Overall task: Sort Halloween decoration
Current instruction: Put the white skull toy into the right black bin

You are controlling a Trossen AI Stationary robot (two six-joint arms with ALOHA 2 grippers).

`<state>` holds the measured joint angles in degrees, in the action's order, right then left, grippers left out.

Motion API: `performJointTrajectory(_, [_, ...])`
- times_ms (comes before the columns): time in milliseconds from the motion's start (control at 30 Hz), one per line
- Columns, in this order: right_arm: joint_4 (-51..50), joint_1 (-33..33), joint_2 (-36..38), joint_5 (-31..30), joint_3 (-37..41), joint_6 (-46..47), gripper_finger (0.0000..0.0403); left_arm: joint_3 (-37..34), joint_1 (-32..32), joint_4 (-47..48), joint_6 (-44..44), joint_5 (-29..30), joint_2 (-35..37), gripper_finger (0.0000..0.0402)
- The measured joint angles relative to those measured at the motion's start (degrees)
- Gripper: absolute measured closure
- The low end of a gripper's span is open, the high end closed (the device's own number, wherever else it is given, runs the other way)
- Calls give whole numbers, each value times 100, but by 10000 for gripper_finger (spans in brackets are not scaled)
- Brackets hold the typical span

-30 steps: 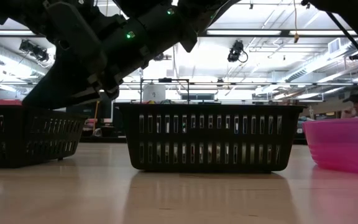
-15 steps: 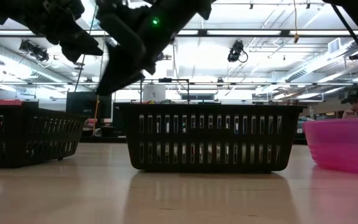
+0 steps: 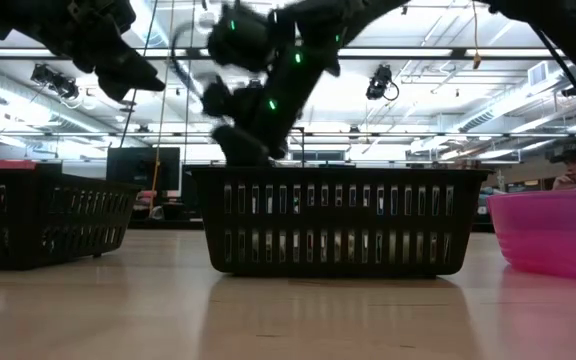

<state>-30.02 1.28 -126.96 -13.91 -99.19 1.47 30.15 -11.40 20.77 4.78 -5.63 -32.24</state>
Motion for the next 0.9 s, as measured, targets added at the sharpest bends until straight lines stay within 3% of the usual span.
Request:
performJointTrajectory(300, [-619, 707, 412, -671, 525, 632, 292, 0, 2, 51, 0, 0, 1, 285])
performJointTrajectory(500, [-1089, 1152, 623, -712, 665, 907, 286, 0, 0, 43, 0, 0, 1, 285])
performJointTrajectory(900, [-1682, 1583, 625, -457, 674, 1019, 216, 0, 1, 9, 13, 0, 1, 285])
